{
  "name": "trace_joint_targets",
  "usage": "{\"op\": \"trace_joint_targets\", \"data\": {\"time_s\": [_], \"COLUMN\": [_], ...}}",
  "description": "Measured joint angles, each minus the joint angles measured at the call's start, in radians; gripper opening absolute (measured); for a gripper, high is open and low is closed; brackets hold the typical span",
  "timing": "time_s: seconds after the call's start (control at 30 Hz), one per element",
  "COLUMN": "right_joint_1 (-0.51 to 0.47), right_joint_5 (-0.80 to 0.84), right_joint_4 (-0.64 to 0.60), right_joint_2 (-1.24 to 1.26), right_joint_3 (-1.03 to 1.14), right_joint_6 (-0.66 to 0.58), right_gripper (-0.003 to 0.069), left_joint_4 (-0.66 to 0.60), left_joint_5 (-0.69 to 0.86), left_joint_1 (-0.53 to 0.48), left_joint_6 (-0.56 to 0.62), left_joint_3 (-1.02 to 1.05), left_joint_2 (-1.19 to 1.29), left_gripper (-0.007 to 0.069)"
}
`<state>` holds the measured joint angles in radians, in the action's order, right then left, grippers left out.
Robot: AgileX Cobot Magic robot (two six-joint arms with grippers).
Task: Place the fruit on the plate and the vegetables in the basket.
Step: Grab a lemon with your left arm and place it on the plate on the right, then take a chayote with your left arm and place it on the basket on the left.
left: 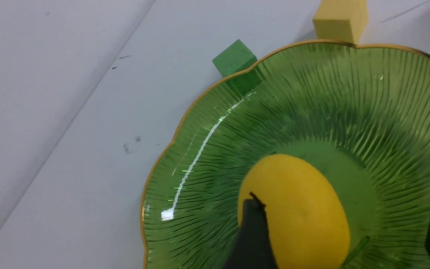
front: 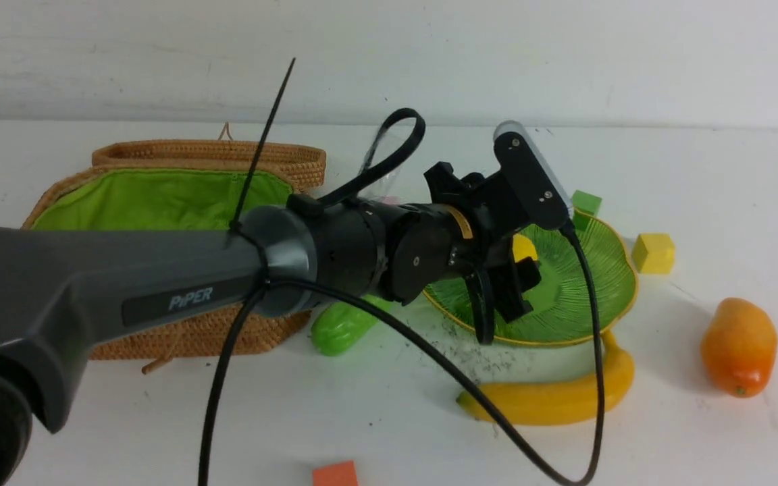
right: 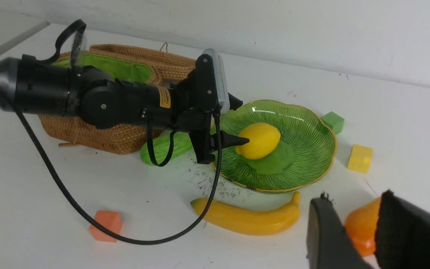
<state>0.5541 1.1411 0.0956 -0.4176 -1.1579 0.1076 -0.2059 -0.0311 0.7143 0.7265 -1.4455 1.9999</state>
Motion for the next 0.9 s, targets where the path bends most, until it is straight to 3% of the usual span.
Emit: {"op": "trace_joint_targets", "data": {"time_s": [0.2, 0.3, 0.33, 0.4, 0.53, 0.7, 0.9], "right_joint_1": [0.000, 0.000, 0.000, 0.000, 0.000, 0.000, 0.000], "right_joint_5": [0.005, 0.019, 0.021, 0.022, 0.020, 0.020, 0.010], "right_joint_4": [0.000, 0.000, 0.000, 0.000, -0.005, -0.048, -0.096], "right_joint_2": [0.000, 0.000, 0.000, 0.000, 0.000, 0.000, 0.000], "right_joint_3": [0.000, 0.000, 0.000, 0.000, 0.000, 0.000, 0.000], "right_joint_6": [0.000, 0.000, 0.000, 0.000, 0.000, 0.000, 0.000], "right_gripper": [0.0216, 0.0216, 0.0216, 0.0216, 0.0216, 0.0216, 0.0216], "left_joint_4": [-0.069, -0.129, -0.132, -0.141, -0.136, -0.016, 0.287], "left_joint_5": [0.139, 0.324, 0.336, 0.482, 0.626, 0.779, 0.945], "left_joint_1": [0.009, 0.009, 0.009, 0.009, 0.009, 0.009, 0.009], "left_joint_6": [-0.035, -0.129, -0.135, -0.219, -0.356, -0.558, -0.802], "left_joint_3": [0.000, 0.000, 0.000, 0.000, 0.000, 0.000, 0.000], "left_joint_2": [-0.066, -0.156, -0.162, -0.231, -0.312, -0.398, -0.428], "left_gripper": [0.0422, 0.0269, 0.0251, 0.0126, -0.0014, -0.0013, -0.0013]}}
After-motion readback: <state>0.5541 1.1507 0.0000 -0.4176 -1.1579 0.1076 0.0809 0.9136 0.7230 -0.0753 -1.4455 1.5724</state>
